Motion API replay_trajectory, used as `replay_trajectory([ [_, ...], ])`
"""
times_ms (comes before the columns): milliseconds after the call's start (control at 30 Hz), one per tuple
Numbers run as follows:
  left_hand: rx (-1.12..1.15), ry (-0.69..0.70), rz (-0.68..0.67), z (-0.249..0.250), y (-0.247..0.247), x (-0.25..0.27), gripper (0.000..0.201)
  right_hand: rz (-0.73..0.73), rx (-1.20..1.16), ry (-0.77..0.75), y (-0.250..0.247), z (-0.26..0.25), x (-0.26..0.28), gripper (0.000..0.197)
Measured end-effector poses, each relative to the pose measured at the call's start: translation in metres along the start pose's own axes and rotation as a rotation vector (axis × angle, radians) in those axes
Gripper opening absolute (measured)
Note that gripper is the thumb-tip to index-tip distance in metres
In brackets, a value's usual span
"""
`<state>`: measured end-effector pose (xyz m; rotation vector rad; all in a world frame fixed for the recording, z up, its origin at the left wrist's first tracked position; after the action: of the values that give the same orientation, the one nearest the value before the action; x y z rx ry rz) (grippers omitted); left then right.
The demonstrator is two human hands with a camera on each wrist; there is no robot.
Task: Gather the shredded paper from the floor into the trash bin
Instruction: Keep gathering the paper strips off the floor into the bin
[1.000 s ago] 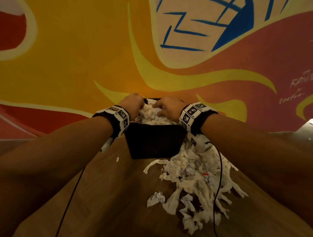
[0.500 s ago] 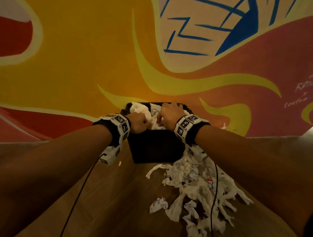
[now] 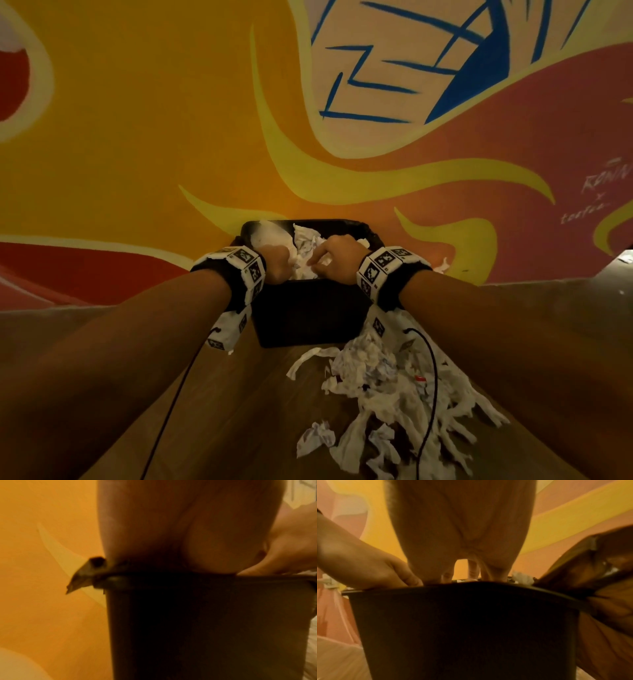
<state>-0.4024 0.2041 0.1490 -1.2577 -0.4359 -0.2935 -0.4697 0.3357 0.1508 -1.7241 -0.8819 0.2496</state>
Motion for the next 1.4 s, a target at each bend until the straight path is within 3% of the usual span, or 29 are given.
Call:
replay_trajectory([
  [100, 0.007, 0.027, 0.07, -0.003, -0.009, 0.008, 0.046, 0.025, 0.022, -0.052, -0.005, 0.003, 0.007, 0.03],
  [200, 0.034, 0.049, 0.195, -0.003, -0.023, 0.021, 0.039, 0.144, 0.09, -0.124, -0.009, 0.01, 0.018, 0.04],
  [300, 0.075, 0.072, 0.251, 0.003, -0.038, 0.032, 0.032, 0.239, 0.155, -0.107, -0.006, 0.021, 0.031, 0.057],
  [400, 0.108, 0.132, 0.281, 0.015, -0.046, 0.04, 0.032, 0.331, 0.06, -0.094, -0.003, 0.029, 0.049, 0.068],
  [567, 0.118, 0.313, 0.243, 0.042, -0.033, 0.056, 0.033, 0.582, -0.042, -0.202, 0.007, 0.035, 0.09, 0.037],
  [633, 0.076, 0.369, 0.161, 0.052, -0.019, 0.06, 0.031, 0.532, -0.078, -0.232, 0.021, 0.041, 0.104, 0.025],
  [700, -0.006, 0.387, 0.074, 0.061, 0.001, 0.061, 0.027, 0.383, -0.062, -0.252, 0.041, 0.048, 0.115, 0.018],
  [867, -0.202, 0.369, -0.167, 0.071, 0.078, 0.051, 0.024, -0.247, 0.234, -0.178, 0.096, 0.063, 0.142, 0.023],
  [967, -0.294, 0.335, -0.233, 0.076, 0.128, 0.047, 0.028, -0.432, 0.318, -0.151, 0.121, 0.067, 0.154, 0.023],
  [1033, -0.214, 0.38, -0.249, 0.074, 0.163, 0.047, 0.024, -0.487, 0.329, -0.127, 0.134, 0.071, 0.158, 0.027],
  [1167, -0.127, 0.343, -0.168, 0.05, 0.231, 0.048, 0.059, -0.523, 0.359, -0.105, 0.156, 0.078, 0.16, 0.029],
  [1300, -0.093, 0.329, -0.129, 0.042, 0.256, 0.045, 0.042, -0.479, 0.338, -0.108, 0.175, 0.084, 0.157, 0.036],
  [1400, -0.01, 0.286, -0.102, 0.038, 0.264, 0.043, 0.033, -0.397, 0.296, -0.158, 0.192, 0.077, 0.157, 0.053],
])
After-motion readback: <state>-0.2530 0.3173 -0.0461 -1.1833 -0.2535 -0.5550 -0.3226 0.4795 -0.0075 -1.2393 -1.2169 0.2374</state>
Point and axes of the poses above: each hand's wrist, its own x-axis away from the middle knuckle, its own y-axis out of the palm, z = x × y, the point moved 2 cm from there along -x, towards the middle knuckle, and after that the axes turned 8 degrees about y, right-handed, at the moved point
